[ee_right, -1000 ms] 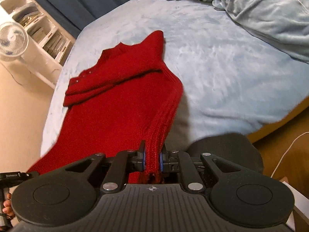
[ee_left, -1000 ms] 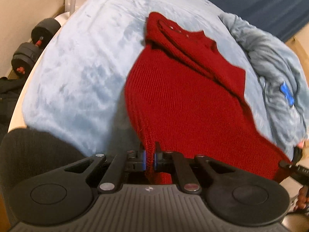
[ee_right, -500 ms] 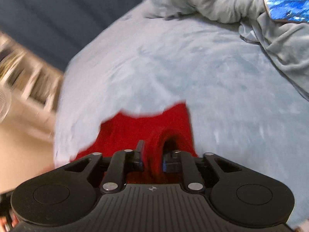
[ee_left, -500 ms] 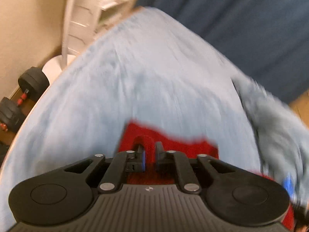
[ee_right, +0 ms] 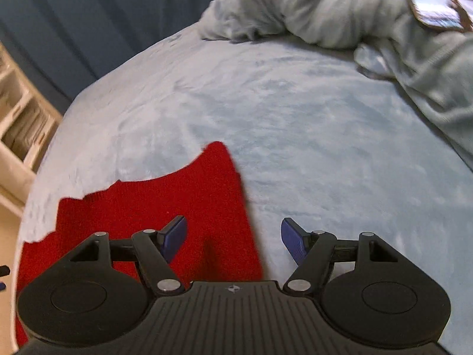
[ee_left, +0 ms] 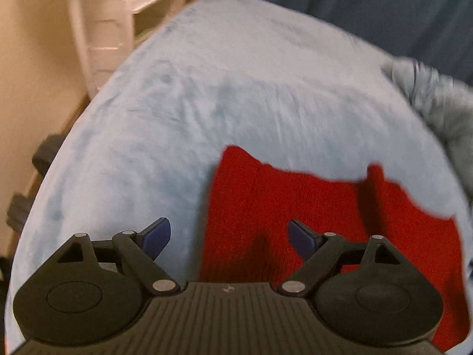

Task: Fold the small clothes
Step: 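Lift the hem with both tools and fold it up onto the collar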

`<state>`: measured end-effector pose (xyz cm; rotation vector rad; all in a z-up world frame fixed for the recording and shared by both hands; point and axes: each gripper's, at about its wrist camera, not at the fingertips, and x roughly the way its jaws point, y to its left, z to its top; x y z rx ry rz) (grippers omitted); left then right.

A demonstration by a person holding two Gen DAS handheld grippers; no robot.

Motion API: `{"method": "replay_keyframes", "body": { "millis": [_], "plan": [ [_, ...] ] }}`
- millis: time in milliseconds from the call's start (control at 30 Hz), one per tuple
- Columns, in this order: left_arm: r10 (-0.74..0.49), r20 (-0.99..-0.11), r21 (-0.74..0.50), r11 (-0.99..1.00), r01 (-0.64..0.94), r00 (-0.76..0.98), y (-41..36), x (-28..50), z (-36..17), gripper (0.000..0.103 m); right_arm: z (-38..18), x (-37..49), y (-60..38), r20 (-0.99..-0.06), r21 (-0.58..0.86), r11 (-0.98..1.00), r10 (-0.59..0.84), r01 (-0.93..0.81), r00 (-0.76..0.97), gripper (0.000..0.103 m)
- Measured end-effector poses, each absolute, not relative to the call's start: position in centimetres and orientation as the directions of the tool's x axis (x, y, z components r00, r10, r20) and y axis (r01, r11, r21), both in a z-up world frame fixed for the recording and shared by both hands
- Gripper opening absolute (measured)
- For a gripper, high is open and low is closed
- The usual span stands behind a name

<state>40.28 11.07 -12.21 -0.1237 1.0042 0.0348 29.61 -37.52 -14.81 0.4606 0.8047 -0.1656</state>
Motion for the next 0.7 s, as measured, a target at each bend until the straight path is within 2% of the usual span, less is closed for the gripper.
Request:
{"method": "replay_keyframes", "body": {
  "millis": [67, 100, 133, 167, 200, 300, 367, 433, 467, 500, 567, 633, 667, 700],
  "plan": [
    [0.006, -0.854, -0.026, 0.998, -0.054, 0.52, 9.8, 41.1, -13.5, 0.09, -15.3, 31.2, -36.1, -0.733, 0.241, 0.931, -0.01, 0.273, 0.681, 0.072],
    [0.009, -0.854, -0.014, 0.999, -0.04, 0.52, 9.4, 41.4, -14.1, 0.073, -15.8, 32.1, -35.5, -0.744, 0.183, 0.95, -0.033, 0.252, 0.667, 0.071],
    [-0.01, -0.847, -0.029, 0.999, -0.027, 0.532, 9.3, 41.4, -14.5, 0.048, -16.4, 32.8, -35.0, -0.762, 0.145, 0.964, -0.036, 0.225, 0.647, 0.047],
    [-0.024, -0.855, -0.041, 0.999, -0.022, 0.519, 9.5, 41.5, -14.9, 0.016, -16.8, 33.0, -34.5, -0.775, 0.118, 0.973, -0.035, 0.198, 0.631, 0.018],
    [-0.028, -0.854, -0.058, 0.997, -0.041, 0.519, 10.0, 41.4, -14.7, 0.015, -16.6, 32.8, -34.3, -0.761, 0.104, 0.977, -0.044, 0.188, 0.648, 0.012],
    [-0.075, -0.809, -0.131, 0.99, -0.054, 0.584, 12.2, 40.4, -12.0, 0.015, -13.7, 30.4, -35.5, -0.657, 0.2, 0.965, 0.003, 0.171, 0.754, 0.011],
    [-0.084, -0.789, -0.167, 0.983, -0.081, 0.608, 14.5, 40.1, -10.6, 0.014, -12.3, 28.9, -37.5, -0.623, 0.274, 0.936, -0.002, 0.221, 0.782, 0.011],
    [-0.09, -0.796, -0.209, 0.969, -0.132, 0.599, 16.6, 40.7, -11.2, 0.009, -13.3, 28.7, -39.8, -0.648, 0.346, 0.89, -0.003, 0.297, 0.762, 0.011],
    [-0.029, -0.799, -0.165, 0.971, -0.171, 0.601, 16.9, 41.1, -11.7, 0.0, -14.6, 29.1, -40.5, -0.68, 0.361, 0.869, -0.002, 0.337, 0.733, 0.011],
    [0.016, -0.797, -0.124, 0.974, -0.189, 0.603, 17.2, 41.4, -12.3, 0.0, -15.9, 29.5, -40.8, -0.711, 0.357, 0.86, -0.002, 0.363, 0.703, 0.011],
    [-0.008, -0.817, -0.171, 0.958, -0.23, 0.576, 18.3, 42.2, -13.9, 0.0, -18.5, 30.3, -41.2, -0.75, 0.368, 0.839, 0.014, 0.401, 0.661, 0.011],
    [-0.029, -0.832, -0.201, 0.947, -0.252, 0.554, 18.8, 42.1, -15.1, 0.002, -19.9, 30.3, -41.5, -0.744, 0.425, 0.802, 0.045, 0.42, 0.666, 0.014],
    [-0.033, -0.83, -0.202, 0.948, -0.246, 0.556, 18.9, 41.7, -15.3, 0.01, -20.0, 30.0, -41.7, -0.737, 0.439, 0.788, 0.04, 0.433, 0.674, 0.017],
    [-0.049, -0.83, -0.211, 0.95, -0.232, 0.556, 19.0, 41.3, -15.4, 0.023, -20.2, 29.5, -41.8, -0.728, 0.446, 0.78, 0.033, 0.438, 0.684, 0.029]
  ]
}}
